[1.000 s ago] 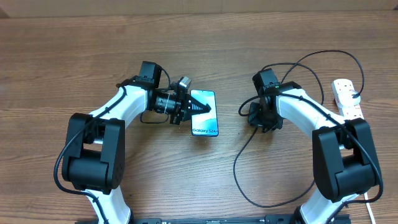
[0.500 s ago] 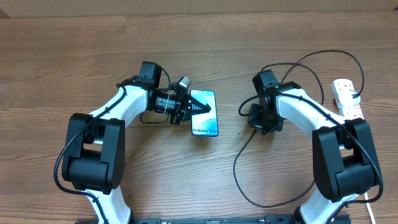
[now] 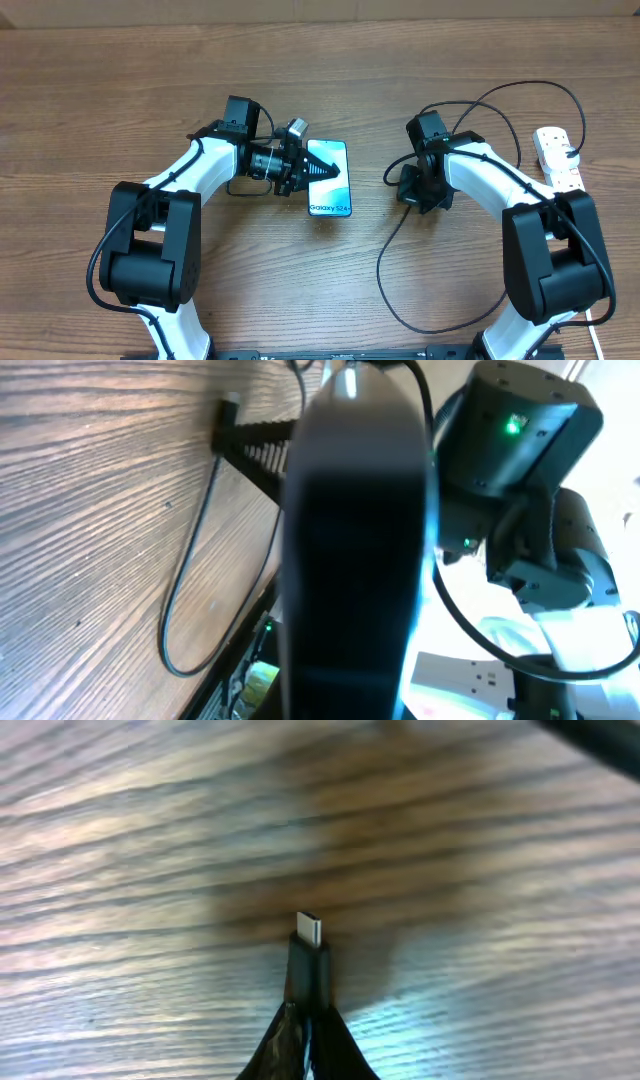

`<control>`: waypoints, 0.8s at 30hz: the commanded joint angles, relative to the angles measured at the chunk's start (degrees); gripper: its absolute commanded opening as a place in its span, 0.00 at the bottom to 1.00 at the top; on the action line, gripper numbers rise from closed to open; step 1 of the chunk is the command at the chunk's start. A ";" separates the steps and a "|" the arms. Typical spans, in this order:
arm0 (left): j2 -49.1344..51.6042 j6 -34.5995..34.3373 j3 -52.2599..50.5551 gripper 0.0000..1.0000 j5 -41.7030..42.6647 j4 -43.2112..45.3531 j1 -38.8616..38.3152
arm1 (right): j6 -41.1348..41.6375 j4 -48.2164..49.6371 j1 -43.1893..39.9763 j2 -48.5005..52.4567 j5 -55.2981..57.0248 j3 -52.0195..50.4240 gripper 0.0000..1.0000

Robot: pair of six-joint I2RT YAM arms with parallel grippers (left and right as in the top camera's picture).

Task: Plug charger to phone and switch on socket

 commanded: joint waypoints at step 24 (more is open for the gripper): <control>-15.04 -5.97 0.70 0.05 3.10 2.58 8.28 | -53.64 -21.97 -5.81 -8.72 -75.25 2.97 0.04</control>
